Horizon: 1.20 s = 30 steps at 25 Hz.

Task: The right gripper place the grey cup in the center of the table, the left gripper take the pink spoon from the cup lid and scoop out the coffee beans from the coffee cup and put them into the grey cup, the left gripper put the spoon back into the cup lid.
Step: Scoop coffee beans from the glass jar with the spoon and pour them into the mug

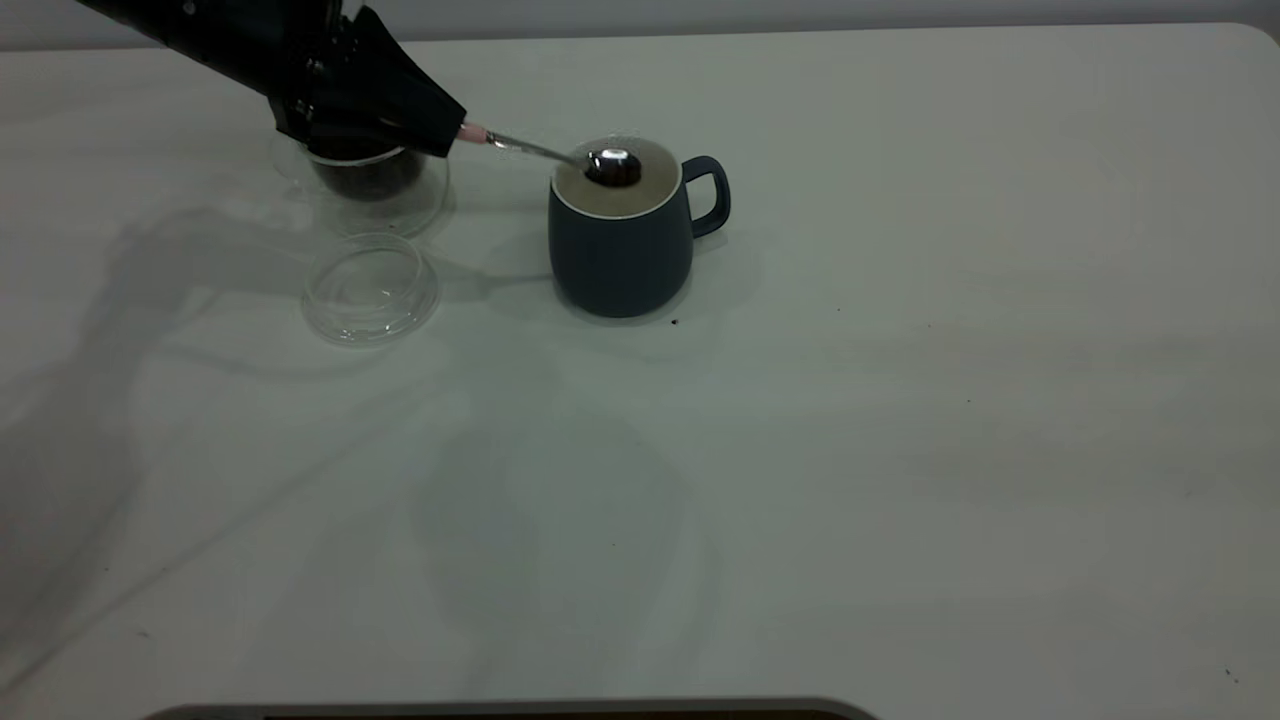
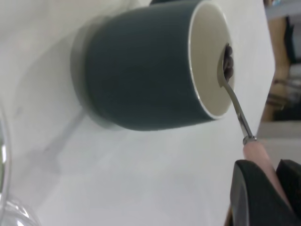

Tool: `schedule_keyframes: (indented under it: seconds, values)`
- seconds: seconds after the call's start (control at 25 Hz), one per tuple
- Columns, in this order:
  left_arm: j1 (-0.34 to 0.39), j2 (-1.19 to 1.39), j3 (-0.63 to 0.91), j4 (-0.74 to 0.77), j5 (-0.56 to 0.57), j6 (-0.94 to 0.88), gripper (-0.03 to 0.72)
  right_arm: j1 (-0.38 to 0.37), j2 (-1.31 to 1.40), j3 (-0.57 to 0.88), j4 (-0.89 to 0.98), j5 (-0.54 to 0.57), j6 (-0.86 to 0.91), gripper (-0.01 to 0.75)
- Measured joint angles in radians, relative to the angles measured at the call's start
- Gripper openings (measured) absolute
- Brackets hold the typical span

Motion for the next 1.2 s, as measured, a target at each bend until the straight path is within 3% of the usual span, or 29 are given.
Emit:
schedule_keyframes:
  seconds: [0.44, 0.72, 1.2]
  values:
    - [-0.042, 0.000, 0.000, 0.003, -0.095, 0.273, 0.126, 0.000, 0.000, 0.000, 0.000, 0.000, 0.000, 0.372]
    - [-0.042, 0.000, 0.000, 0.002, -0.165, 0.348, 0.126, 0.000, 0.000, 0.000, 0.000, 0.000, 0.000, 0.372]
    - [-0.029, -0.062, 0.000, 0.004, -0.073, 0.346, 0.126, 0.000, 0.000, 0.000, 0.000, 0.000, 0.000, 0.372]
